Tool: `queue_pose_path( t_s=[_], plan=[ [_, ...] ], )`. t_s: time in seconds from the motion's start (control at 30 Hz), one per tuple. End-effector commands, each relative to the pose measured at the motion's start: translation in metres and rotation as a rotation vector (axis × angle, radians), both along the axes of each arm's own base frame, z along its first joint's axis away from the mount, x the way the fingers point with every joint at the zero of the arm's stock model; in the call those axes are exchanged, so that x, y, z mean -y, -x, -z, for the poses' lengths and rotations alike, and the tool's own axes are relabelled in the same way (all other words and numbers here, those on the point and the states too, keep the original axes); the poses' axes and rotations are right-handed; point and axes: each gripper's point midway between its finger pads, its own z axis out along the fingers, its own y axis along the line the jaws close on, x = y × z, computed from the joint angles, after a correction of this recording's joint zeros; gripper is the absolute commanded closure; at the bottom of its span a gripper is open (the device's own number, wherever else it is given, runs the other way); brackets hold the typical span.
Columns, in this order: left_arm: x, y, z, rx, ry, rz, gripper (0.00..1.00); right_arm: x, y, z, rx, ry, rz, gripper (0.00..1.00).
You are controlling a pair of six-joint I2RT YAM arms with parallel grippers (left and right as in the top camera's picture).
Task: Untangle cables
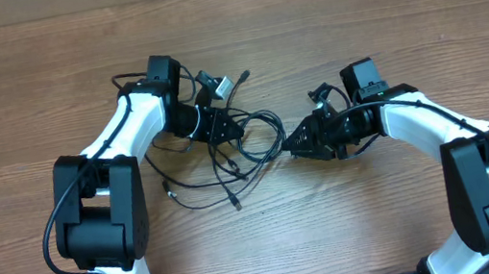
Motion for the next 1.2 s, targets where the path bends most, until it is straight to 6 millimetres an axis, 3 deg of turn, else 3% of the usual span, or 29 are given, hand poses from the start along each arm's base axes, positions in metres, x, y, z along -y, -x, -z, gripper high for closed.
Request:
queue_pose_path(
  t_s=[0.0, 0.13, 0.3, 0.57, 0.77, 0.9, 1.17],
  plan=[
    [0.009, -0.001, -0.002, -0.03, 0.004, -0.018, 0.96, -0.001, 0.001, 0.011, -0.006, 0.091, 0.015, 0.7],
    [0.015, 0.001, -0.002, -0.034, -0.002, -0.013, 0.96, 0.002, 0.0, 0.027, -0.022, 0.219, 0.059, 0.7],
    [0.019, 0.002, 0.001, -0.027, -0.025, -0.006, 0.96, 0.019, -0.009, 0.046, -0.047, 0.384, 0.173, 0.71],
    [0.024, 0.003, 0.003, -0.051, -0.024, -0.028, 0.96, 0.017, -0.017, 0.046, -0.032, 0.401, 0.22, 0.71],
    [0.036, 0.007, 0.006, -0.06, -0.026, -0.021, 0.96, 0.016, -0.015, 0.057, 0.01, 0.537, 0.242, 0.71],
    [0.027, 0.002, 0.02, -0.058, -0.141, -0.079, 0.96, 0.016, -0.012, 0.059, 0.014, 0.557, 0.235, 0.7],
    [0.03, 0.002, 0.02, -0.062, -0.142, -0.082, 0.95, 0.011, -0.014, 0.057, 0.03, 0.549, 0.232, 0.64]
  ],
)
